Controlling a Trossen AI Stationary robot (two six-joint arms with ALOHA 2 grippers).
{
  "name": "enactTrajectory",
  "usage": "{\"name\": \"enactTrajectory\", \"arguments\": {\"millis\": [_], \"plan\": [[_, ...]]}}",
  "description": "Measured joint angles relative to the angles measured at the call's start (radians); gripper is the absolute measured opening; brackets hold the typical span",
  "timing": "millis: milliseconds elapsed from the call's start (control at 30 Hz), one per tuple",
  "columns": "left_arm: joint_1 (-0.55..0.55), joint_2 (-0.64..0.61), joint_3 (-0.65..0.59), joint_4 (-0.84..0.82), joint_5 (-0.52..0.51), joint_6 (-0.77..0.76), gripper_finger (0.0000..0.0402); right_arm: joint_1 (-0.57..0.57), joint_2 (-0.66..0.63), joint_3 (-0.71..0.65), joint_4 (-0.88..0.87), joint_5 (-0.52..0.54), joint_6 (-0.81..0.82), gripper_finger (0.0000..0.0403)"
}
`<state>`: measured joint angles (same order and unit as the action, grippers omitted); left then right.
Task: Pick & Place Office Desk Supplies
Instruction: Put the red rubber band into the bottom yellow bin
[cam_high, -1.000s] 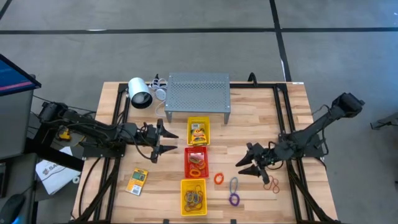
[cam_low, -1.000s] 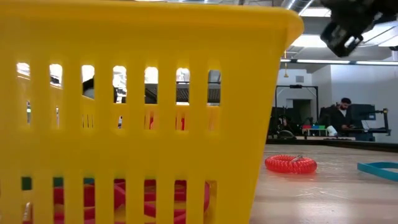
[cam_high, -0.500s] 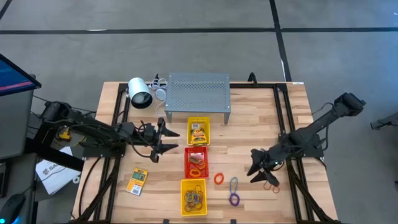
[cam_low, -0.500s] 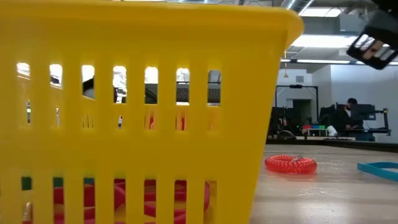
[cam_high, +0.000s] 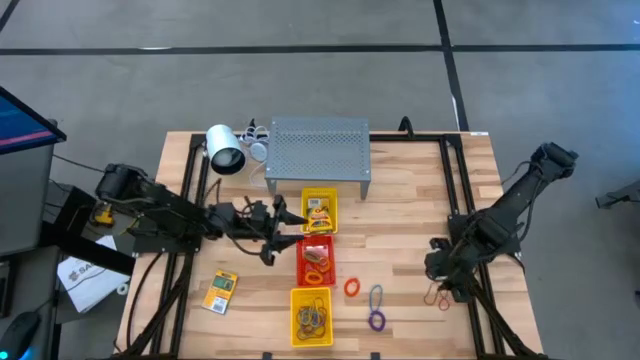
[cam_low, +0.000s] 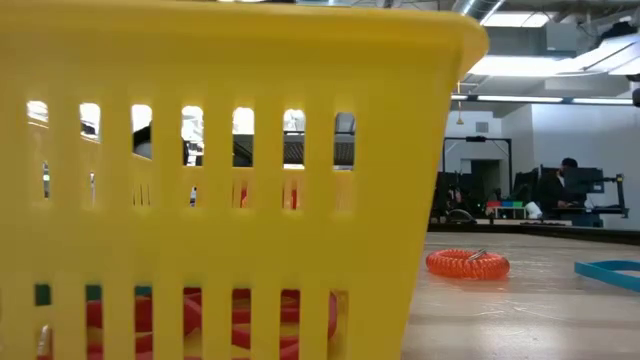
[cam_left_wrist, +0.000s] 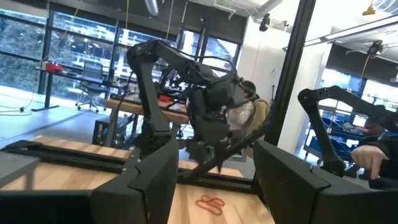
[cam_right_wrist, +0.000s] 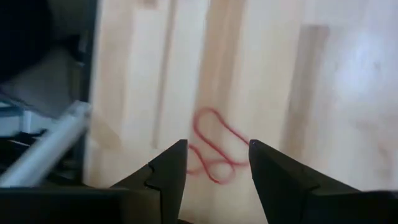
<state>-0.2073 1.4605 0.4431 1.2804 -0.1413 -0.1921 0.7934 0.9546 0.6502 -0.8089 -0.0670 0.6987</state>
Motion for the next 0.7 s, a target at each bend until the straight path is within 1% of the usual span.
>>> {"name": "enactTrajectory", "arguments": {"millis": [100,200,300,400,500,567,700], "plan": [[-0.008,0.07,0.084,0.0,0.0,0.017,0.0205,0.047,0.001,0.0,-0.063,0.059,0.026,0.0168],[-0.018,0.125,0.156,-0.001,0.002,0.048,0.0205,0.098,0.012,0.0,-0.089,0.127,0.039,0.0168],[-0.023,0.16,0.212,-0.015,0.023,0.06,0.0205,0.139,0.045,0.0,-0.094,0.155,0.039,0.0168],[-0.023,0.181,0.246,-0.025,0.045,0.056,0.0205,0.173,0.1,0.0,-0.096,0.169,0.029,0.0168],[-0.024,0.191,0.26,-0.03,0.045,0.056,0.0205,0.207,0.164,0.0,-0.094,0.177,0.015,0.0168],[-0.024,0.191,0.265,-0.028,0.045,0.056,0.0205,0.228,0.207,0.0,-0.088,0.2,0.012,0.0168],[-0.024,0.191,0.265,-0.029,0.045,0.053,0.0205,0.257,0.276,0.0,-0.028,0.238,0.01,0.0168]]}}
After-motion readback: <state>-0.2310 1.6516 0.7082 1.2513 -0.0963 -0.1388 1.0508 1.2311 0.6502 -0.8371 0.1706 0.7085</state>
